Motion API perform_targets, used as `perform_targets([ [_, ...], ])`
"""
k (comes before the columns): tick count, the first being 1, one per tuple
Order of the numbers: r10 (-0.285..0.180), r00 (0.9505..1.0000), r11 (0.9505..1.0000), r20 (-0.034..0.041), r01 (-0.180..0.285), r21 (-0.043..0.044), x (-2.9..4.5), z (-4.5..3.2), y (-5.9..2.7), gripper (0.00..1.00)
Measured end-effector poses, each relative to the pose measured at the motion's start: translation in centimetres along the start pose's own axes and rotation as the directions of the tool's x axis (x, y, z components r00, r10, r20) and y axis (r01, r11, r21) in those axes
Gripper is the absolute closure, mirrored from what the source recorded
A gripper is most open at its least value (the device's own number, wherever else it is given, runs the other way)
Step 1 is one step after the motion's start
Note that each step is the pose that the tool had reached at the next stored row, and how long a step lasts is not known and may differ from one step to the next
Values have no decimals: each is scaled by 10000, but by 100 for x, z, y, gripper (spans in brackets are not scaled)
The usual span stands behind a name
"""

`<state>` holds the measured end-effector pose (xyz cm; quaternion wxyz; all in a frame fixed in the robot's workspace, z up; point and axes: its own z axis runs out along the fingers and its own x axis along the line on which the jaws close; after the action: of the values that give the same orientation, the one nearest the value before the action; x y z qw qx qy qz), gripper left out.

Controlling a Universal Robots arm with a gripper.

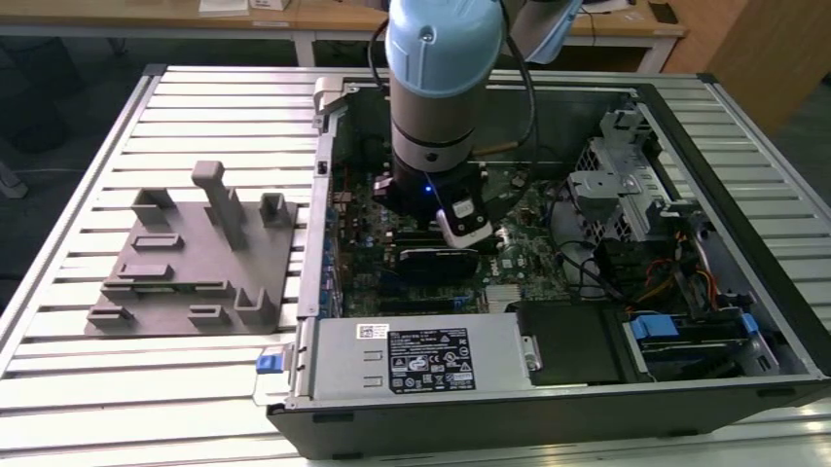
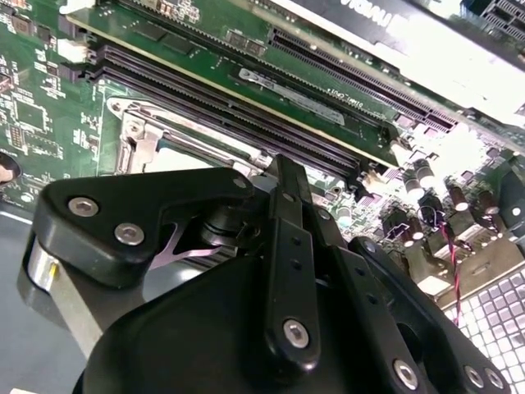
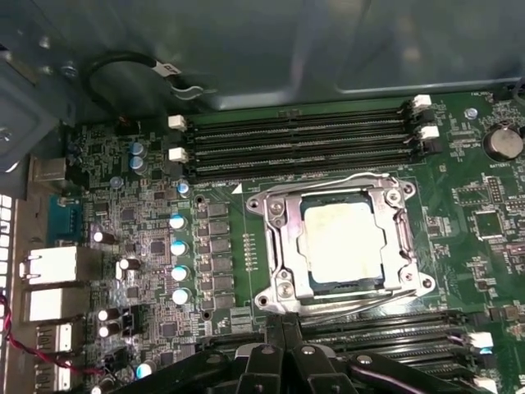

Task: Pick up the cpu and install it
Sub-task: 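Install the second cpu locking lever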

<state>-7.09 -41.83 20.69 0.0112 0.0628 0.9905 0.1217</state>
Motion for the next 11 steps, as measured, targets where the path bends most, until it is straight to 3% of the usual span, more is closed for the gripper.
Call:
perform_targets([
  [4, 4, 10000, 9999, -15, -4, -134, 17, 24, -9, 89],
  [11, 11, 10000, 9996, -33, -12, -281, 28, 50, -17, 89],
])
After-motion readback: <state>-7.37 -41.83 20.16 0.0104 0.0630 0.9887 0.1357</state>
